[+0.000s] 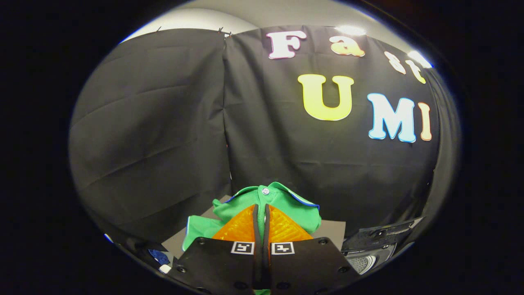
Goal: Put the clothes into the washing machine and then close the washing machine lid.
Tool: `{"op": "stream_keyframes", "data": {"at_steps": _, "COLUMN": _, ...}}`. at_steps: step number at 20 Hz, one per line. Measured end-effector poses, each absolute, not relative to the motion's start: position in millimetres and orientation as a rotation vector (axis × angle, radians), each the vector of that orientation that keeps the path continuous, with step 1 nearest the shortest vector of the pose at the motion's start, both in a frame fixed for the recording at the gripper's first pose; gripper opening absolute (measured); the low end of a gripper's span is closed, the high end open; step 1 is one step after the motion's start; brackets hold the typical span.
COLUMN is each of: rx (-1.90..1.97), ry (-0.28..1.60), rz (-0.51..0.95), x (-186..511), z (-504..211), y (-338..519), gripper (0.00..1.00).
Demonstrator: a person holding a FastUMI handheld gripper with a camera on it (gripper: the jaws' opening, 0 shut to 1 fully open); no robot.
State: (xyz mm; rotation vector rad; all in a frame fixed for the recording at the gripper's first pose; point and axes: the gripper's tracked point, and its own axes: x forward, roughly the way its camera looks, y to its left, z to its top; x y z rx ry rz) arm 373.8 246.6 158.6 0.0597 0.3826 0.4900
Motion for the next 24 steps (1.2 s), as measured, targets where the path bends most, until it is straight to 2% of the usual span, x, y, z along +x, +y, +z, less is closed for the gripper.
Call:
{"op": "stream_keyframes", "data": {"at_steps": 12, "rx": 0.065, "ry": 0.316, "rz": 0.368, "x": 385, "z": 195, "y": 157, "gripper": 0.01}}
{"op": "stream_keyframes", "data": {"at_steps": 24, "rx": 0.097, "ry": 0.326, "rz": 0.179, "x": 389, "z": 187, "y": 21, "gripper": 0.01}}
